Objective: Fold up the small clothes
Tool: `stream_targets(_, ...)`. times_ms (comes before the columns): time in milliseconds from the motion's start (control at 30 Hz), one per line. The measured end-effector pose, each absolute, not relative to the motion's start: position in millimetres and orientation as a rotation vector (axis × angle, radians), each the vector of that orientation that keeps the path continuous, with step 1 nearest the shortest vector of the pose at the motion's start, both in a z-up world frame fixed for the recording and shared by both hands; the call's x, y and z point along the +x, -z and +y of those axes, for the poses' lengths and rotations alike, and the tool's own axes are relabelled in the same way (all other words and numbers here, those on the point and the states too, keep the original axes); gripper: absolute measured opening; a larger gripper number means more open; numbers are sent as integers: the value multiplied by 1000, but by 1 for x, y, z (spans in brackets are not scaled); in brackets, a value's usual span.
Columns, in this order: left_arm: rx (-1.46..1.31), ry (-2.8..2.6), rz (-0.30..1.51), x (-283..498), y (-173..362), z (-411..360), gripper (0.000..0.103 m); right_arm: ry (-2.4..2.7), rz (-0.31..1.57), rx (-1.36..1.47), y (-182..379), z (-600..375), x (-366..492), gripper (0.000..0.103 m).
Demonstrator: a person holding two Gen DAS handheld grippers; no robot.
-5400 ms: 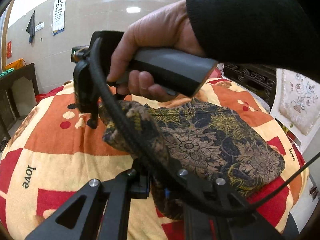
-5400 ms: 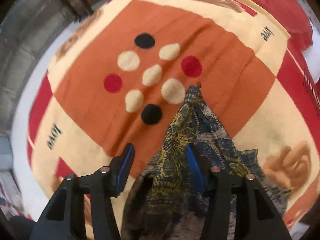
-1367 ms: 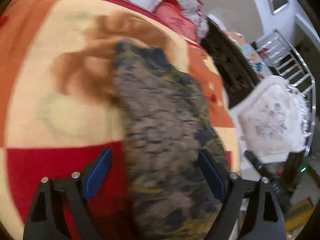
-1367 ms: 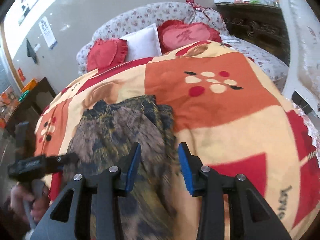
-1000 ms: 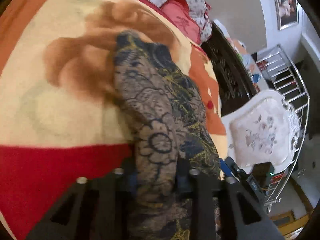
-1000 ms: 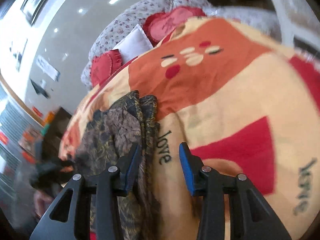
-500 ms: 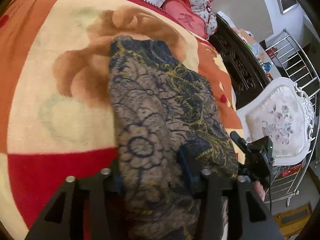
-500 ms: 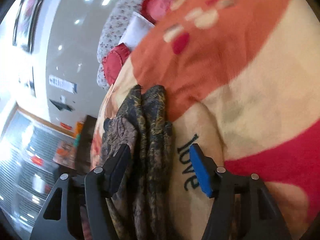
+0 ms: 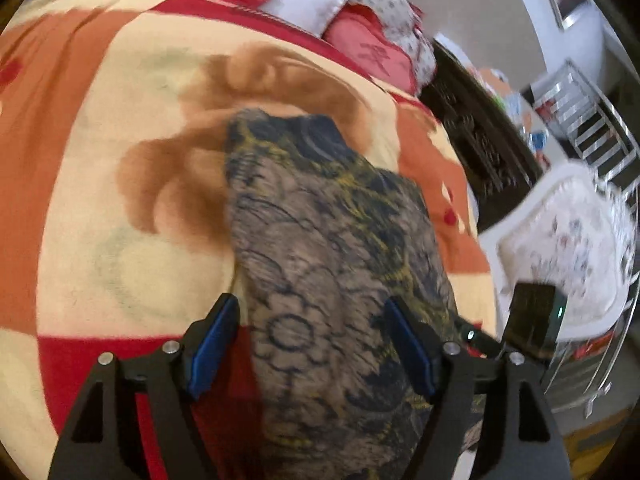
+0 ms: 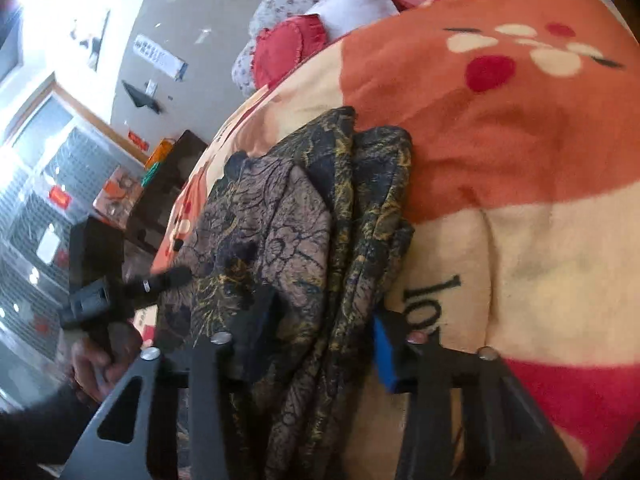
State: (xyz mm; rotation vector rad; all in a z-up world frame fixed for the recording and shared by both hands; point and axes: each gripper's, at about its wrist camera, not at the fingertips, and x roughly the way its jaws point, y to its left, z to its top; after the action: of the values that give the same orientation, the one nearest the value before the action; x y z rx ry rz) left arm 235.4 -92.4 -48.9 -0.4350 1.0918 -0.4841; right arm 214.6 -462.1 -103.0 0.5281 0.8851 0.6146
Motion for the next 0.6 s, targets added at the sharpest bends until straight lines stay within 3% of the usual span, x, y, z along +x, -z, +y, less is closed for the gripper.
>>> stream_targets(67, -470, 466, 1101, 241, 55, -88, 63, -605, 871, 545, 103, -463, 214, 35)
stream_targets(200, -570, 427, 1085, 240, 66, -77, 44, -578, 885, 563, 106, -462, 215, 39)
stream_targets(233, -576, 424, 1083, 238, 67, -75, 25, -575, 883, 565, 104, -461, 215, 39)
stream_targets(267, -576, 422, 1084, 236, 66, -75, 21, -561, 875, 543, 102, -461, 212, 34)
stream_targets(300, -558, 405, 1072, 233, 62, -76, 20, -547, 867, 513, 97, -455, 212, 25)
stream_targets(367, -484, 380, 1039, 226, 48, -82, 17, -507, 851, 419, 79, -447, 204, 20)
stream_targets(600, -371, 352, 1021, 221, 19, -59, 16, -487, 874, 374, 37, -420, 196, 17)
